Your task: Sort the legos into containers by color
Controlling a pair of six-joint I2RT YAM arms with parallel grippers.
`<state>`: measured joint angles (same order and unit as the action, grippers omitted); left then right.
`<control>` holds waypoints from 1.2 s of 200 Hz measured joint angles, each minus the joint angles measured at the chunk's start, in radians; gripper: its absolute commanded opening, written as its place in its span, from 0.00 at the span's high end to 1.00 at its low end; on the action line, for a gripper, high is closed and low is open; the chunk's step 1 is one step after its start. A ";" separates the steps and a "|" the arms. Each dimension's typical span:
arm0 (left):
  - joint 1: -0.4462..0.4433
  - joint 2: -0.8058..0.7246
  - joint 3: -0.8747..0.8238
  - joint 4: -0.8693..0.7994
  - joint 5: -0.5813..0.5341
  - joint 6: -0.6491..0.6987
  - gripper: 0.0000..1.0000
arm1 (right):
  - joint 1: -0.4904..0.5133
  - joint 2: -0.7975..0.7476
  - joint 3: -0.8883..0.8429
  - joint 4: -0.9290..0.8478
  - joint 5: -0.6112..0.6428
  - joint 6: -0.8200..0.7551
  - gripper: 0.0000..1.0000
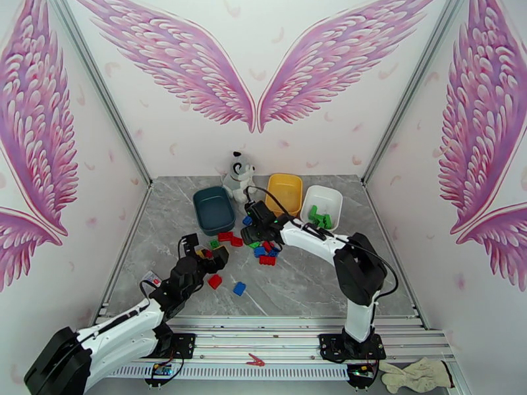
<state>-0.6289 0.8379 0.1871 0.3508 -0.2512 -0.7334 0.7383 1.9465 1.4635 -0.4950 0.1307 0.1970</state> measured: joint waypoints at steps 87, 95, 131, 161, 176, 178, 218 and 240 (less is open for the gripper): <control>0.014 -0.267 -0.116 -0.179 -0.005 -0.063 0.01 | 0.011 0.214 0.144 -0.035 0.022 -0.127 0.25; 0.014 -0.292 -0.121 -0.198 -0.007 -0.067 0.01 | 0.009 0.225 0.150 -0.037 0.019 -0.131 0.26; 0.014 -0.349 -0.124 -0.246 -0.017 -0.074 0.01 | -0.007 0.264 0.175 -0.047 -0.007 -0.144 0.34; 0.014 -0.349 -0.124 -0.253 -0.026 -0.074 0.01 | -0.010 0.264 0.176 -0.048 -0.011 -0.142 0.42; 0.014 -0.349 -0.124 -0.253 -0.027 -0.074 0.01 | -0.010 0.264 0.167 -0.038 -0.015 -0.138 0.44; 0.014 -0.348 -0.124 -0.253 -0.027 -0.073 0.01 | -0.010 0.264 0.166 -0.036 -0.017 -0.139 0.44; 0.014 -0.243 -0.114 -0.228 -0.024 -0.057 0.01 | -0.010 0.240 0.121 0.004 -0.040 -0.111 0.54; 0.014 -0.106 -0.076 -0.185 -0.009 -0.044 0.01 | -0.010 0.227 0.101 0.011 -0.051 -0.080 0.58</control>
<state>-0.6151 0.7319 0.1116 0.1654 -0.2600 -0.7776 0.7284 2.1731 1.5650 -0.4835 0.0792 0.1165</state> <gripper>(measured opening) 0.987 0.439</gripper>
